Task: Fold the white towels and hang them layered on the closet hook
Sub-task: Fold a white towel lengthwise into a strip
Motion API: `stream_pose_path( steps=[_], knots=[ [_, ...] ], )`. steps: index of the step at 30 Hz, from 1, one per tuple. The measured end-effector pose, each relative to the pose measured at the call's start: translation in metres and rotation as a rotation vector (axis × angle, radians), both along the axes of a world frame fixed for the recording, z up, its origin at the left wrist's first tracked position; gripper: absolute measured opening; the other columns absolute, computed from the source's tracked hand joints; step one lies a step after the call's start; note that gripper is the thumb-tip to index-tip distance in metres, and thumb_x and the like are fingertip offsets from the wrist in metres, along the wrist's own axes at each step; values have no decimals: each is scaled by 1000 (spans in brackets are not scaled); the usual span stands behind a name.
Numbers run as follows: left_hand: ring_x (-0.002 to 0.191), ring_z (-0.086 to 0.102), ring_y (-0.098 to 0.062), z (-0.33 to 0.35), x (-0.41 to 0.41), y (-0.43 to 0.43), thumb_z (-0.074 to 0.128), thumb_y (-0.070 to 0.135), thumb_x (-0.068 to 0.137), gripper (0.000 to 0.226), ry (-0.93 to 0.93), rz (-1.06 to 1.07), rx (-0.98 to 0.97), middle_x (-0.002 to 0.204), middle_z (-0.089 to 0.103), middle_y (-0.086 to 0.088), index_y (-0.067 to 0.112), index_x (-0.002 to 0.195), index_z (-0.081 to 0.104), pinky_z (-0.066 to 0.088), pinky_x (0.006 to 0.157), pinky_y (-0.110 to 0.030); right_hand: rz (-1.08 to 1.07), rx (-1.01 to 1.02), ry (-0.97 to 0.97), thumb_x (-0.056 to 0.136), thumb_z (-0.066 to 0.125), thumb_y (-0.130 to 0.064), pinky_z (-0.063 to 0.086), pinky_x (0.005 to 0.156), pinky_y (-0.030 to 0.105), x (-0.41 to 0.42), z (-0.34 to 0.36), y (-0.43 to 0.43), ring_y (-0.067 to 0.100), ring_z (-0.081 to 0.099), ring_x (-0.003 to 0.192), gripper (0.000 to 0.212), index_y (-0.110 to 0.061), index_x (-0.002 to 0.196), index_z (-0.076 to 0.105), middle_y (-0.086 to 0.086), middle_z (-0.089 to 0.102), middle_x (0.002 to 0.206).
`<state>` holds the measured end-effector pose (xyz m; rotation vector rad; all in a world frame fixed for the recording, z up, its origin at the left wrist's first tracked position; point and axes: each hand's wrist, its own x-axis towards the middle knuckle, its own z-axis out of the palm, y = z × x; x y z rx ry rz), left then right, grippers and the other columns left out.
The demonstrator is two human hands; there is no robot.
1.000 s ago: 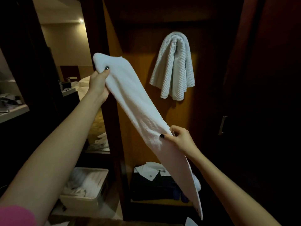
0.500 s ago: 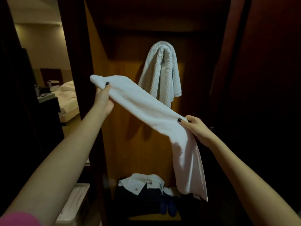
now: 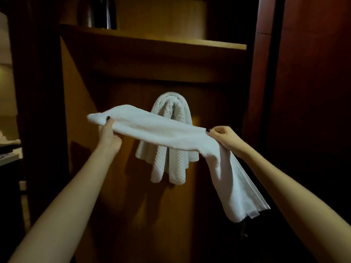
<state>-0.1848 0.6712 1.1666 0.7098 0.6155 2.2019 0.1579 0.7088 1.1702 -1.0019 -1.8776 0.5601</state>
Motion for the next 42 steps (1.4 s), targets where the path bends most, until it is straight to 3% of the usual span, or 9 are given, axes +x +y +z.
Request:
stream_pose_path(
  steps=[9, 12, 18, 21, 27, 30, 34, 39, 42],
  knots=[
    [92, 65, -13, 61, -35, 98, 46, 22, 104, 46, -149, -15, 79, 122, 61, -5, 12, 147, 33, 54, 58, -21, -6, 181, 24, 95, 63, -27, 35, 49, 20, -51, 108, 117, 13, 47, 55, 27, -5, 79, 63, 6, 54, 66],
    [122, 56, -21, 78, -38, 125, 46, 18, 103, 52, -208, 4, 46, 144, 49, -12, 9, 150, 27, 51, 85, -26, 7, 177, 65, 93, 65, -26, 37, 55, 26, -59, 133, 153, 21, 50, 61, 32, 7, 89, 66, 13, 57, 72],
    [132, 48, -26, 90, -45, 153, 45, 10, 102, 56, -302, 89, 34, 150, 39, -14, 9, 151, 17, 44, 100, -33, 105, 75, 139, 92, 67, -24, 47, 52, 19, -81, 154, 221, 7, 65, 55, 17, -13, 80, 68, -6, 69, 62],
    [136, 43, -26, 84, -49, 159, 43, 11, 103, 54, -279, 137, 2, 152, 38, -13, 8, 151, 19, 39, 106, -36, 151, 7, 176, 93, 64, -20, 49, 57, 22, -93, 155, 253, 12, 65, 64, 15, -9, 84, 70, -2, 70, 70],
    [142, 34, -29, 39, -42, 161, 39, 6, 103, 52, -318, 186, -131, 156, 30, -16, 2, 151, 18, 30, 114, -41, 151, -130, 111, 91, 63, -24, 44, 42, 18, -105, 127, 284, 9, 59, 49, 22, -14, 74, 69, -3, 65, 58],
    [138, 40, -31, 24, -35, 155, 43, 4, 101, 52, -382, 160, -102, 152, 35, -17, 2, 149, 22, 36, 110, -41, 151, -163, -20, 93, 62, -33, 46, 43, 17, -98, 123, 279, 6, 67, 54, 21, -16, 86, 73, -6, 71, 65],
    [113, 60, -29, -8, -11, 142, 47, 4, 100, 25, -392, 22, -150, 136, 53, -21, -1, 124, 49, 51, 93, -37, 232, -245, -137, 101, 49, -30, 51, 65, 24, -93, 103, 278, 11, 65, 80, 20, -19, 99, 66, -1, 69, 92],
    [57, 69, -14, -49, 5, 132, 48, 50, 98, 45, -46, -202, -390, 75, 73, -9, 6, 100, 59, 46, 47, -20, 300, -276, -43, 95, 58, -33, 50, 63, 26, -92, 87, 271, 10, 65, 76, 22, -12, 97, 66, 0, 69, 87],
    [49, 55, -9, -38, 6, 133, 46, 50, 98, 43, 207, -22, -295, 58, 62, 1, 13, 80, 56, 40, 49, -21, 301, -207, -26, 92, 62, -42, 53, 70, 26, -89, 89, 270, 14, 70, 92, 38, -10, 112, 67, 2, 73, 103]
  ],
)
